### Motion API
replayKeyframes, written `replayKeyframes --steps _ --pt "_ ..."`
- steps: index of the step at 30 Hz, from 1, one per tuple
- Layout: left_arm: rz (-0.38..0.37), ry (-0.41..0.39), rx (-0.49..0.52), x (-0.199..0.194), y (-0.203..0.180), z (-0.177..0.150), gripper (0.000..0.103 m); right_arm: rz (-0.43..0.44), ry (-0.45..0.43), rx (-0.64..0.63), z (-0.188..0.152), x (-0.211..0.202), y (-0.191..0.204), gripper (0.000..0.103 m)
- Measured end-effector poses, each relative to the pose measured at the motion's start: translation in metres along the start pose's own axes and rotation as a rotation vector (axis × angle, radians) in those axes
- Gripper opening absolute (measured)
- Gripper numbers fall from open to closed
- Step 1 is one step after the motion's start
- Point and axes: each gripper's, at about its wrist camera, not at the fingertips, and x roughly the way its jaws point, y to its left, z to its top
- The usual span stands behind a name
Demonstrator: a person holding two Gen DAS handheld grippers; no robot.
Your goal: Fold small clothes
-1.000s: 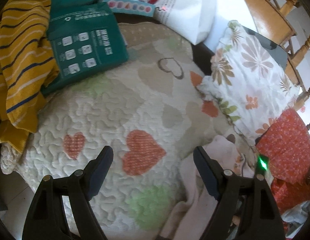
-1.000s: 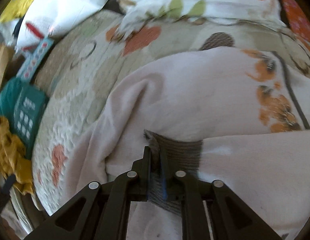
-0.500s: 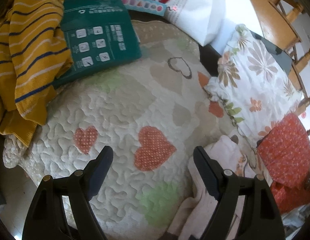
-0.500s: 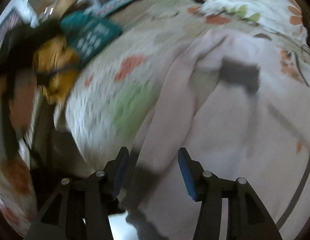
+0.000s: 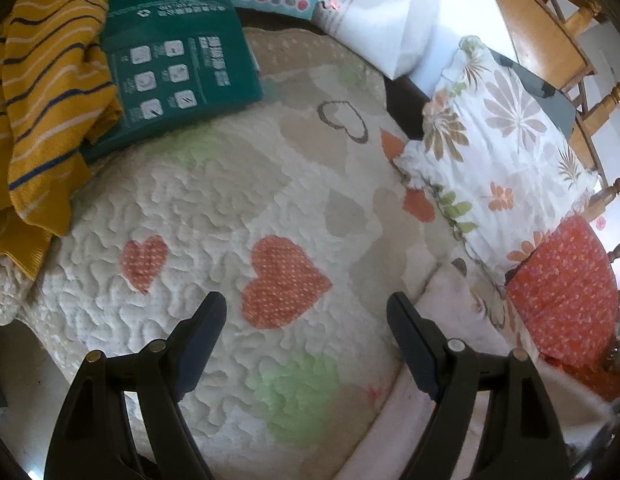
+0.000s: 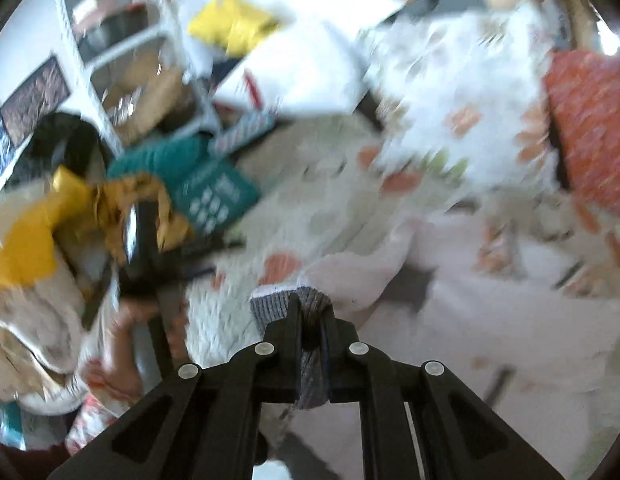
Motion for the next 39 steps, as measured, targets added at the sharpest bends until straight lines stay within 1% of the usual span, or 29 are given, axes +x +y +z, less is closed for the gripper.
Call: replayKeyframes --steps 1,2,3,5,8,9,10,11,12,13,14,15,16,17,18,20,21,22,24,26,28,30,31,34,36,39 --pt "-0.005 0.005 0.005 0.002 -0.003 -0.001 0.081 -0.04 -0.012 0.02 0.004 -0.014 -0.015 0.008" --pt "-0.011 0.012 0.013 0.004 -0.008 -0.002 0.081 -0.102 -0.018 0.031 0.004 -0.025 -0.032 0.008" --pt "-0.014 0.015 0.02 0.006 -0.013 -0.004 0.081 -0.148 -0.017 0.039 0.0 -0.033 -0.042 0.008" --pt "-0.018 0.022 0.038 0.009 -0.022 -0.006 0.081 -0.257 0.008 0.078 -0.009 -0.04 -0.078 0.008" --pt "-0.019 0.033 0.083 0.016 -0.044 -0.013 0.081 -0.459 0.097 0.141 -0.031 -0.027 -0.148 0.008" --pt "-0.021 0.035 0.092 0.018 -0.048 -0.015 0.081 -0.507 0.125 0.153 -0.034 -0.021 -0.164 0.008" --pt "-0.021 0.039 0.104 0.02 -0.054 -0.017 0.081 -0.588 0.17 0.163 -0.043 -0.013 -0.188 0.009" --pt "-0.021 0.044 0.119 0.022 -0.062 -0.02 0.081 -0.667 0.207 0.17 -0.049 -0.009 -0.208 0.016" --pt "-0.021 0.047 0.132 0.024 -0.067 -0.023 0.081 -0.788 0.253 0.19 -0.058 -0.002 -0.231 0.019" --pt "-0.021 0.048 0.144 0.025 -0.072 -0.025 0.081 -0.837 0.266 0.222 -0.064 -0.002 -0.246 0.021" --pt "-0.02 0.048 0.16 0.026 -0.079 -0.028 0.081 -0.823 0.246 0.271 -0.067 -0.012 -0.259 0.021" --pt "-0.018 0.05 0.168 0.027 -0.083 -0.029 0.081 -0.793 0.22 0.317 -0.069 -0.019 -0.27 0.023" --pt "-0.018 0.055 0.182 0.03 -0.089 -0.032 0.082 -0.743 0.177 0.384 -0.072 -0.029 -0.279 0.03" --pt "-0.021 0.064 0.197 0.033 -0.095 -0.034 0.082 -0.712 0.15 0.424 -0.073 -0.035 -0.284 0.038" --pt "-0.022 0.068 0.206 0.035 -0.099 -0.036 0.082 -0.687 0.126 0.45 -0.076 -0.042 -0.289 0.041" --pt "-0.021 0.077 0.231 0.039 -0.111 -0.041 0.082 -0.683 0.127 0.444 -0.077 -0.04 -0.283 0.042" --pt "-0.023 0.082 0.247 0.042 -0.117 -0.045 0.082 -0.677 0.143 0.436 -0.081 -0.039 -0.284 0.043" --pt "-0.025 0.088 0.263 0.045 -0.124 -0.048 0.082 -0.668 0.154 0.434 -0.084 -0.036 -0.284 0.048" --pt "-0.026 0.1 0.299 0.051 -0.137 -0.056 0.082 -0.653 0.173 0.433 -0.094 -0.025 -0.282 0.049" --pt "-0.018 0.111 0.345 0.059 -0.149 -0.063 0.082 -0.637 0.192 0.417 -0.101 -0.01 -0.283 0.049" --pt "-0.006 0.129 0.379 0.068 -0.156 -0.067 0.082 -0.595 0.197 0.409 -0.1 0.005 -0.28 0.049" --pt "0.01 0.136 0.363 0.072 -0.153 -0.065 0.082 -0.537 0.192 0.4 -0.092 0.023 -0.274 0.049" --pt "0.022 0.132 0.349 0.072 -0.149 -0.063 0.082 -0.488 0.192 0.39 -0.083 0.037 -0.267 0.049" --pt "0.04 0.128 0.307 0.071 -0.136 -0.053 0.082 -0.387 0.207 0.335 -0.058 0.077 -0.243 0.05" --pt "0.049 0.129 0.277 0.071 -0.129 -0.047 0.082 -0.347 0.228 0.263 -0.035 0.115 -0.222 0.053" --pt "0.042 0.143 0.239 0.073 -0.122 -0.039 0.082 -0.319 0.257 0.189 -0.004 0.165 -0.196 0.055"
